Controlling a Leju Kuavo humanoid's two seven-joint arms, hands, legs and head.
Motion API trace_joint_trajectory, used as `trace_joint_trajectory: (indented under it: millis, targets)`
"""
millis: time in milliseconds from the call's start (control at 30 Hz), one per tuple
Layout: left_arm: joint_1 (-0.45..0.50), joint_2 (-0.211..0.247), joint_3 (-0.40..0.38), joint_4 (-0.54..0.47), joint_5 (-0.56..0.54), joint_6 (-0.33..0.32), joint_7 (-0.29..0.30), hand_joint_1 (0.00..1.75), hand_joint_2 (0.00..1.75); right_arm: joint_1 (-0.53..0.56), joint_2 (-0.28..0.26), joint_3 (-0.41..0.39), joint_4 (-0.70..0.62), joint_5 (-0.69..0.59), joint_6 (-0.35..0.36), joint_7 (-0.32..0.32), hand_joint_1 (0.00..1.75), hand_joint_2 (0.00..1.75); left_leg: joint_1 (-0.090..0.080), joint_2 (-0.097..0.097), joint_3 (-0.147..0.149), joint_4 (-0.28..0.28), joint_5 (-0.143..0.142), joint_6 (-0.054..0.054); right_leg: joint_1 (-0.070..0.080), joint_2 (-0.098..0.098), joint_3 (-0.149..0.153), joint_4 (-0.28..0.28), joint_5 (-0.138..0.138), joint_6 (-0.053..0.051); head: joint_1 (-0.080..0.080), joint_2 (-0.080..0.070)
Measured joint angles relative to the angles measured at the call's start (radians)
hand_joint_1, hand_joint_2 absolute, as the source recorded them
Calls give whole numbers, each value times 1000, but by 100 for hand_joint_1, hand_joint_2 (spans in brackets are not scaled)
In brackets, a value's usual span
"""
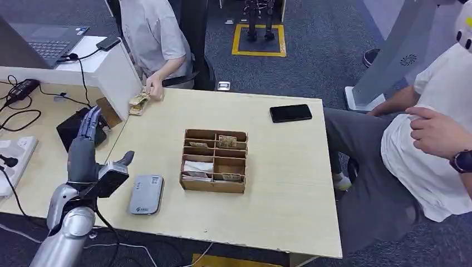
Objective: Pass the card to the sensor for recognition and then transmit it.
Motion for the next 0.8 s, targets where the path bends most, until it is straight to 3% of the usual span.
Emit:
trace_joint_trajectory:
  millis: [167,367,567,800]
  targets:
    - [44,77,-132,-110,-118,-149,45,0,175,1,0,-15,0,-7,0,-3,0,0,0,0,0,0,0,0,0,0,0,0,0,0,0,0]
    - [51,129,-230,-180,-143,-177,65,0,175,1,0,-23,0,-6,0,-4,0,0,0,0,0,0,0,0,0,0,0,0,0,0,0,0]
    - [31,198,-344,-201,-189,-247,96,0,175,0,0,-27,0,-5,0,-10,0,0,0,0,0,0,0,0,0,0,0,0,0,0,0,0]
    - [-29,219,-468,-175,-236,-275,172,0,175,-2,0,-38,-2,0,0,0,0,0,0,0,0,0,0,0,0,0,0,0,0,0,0,0]
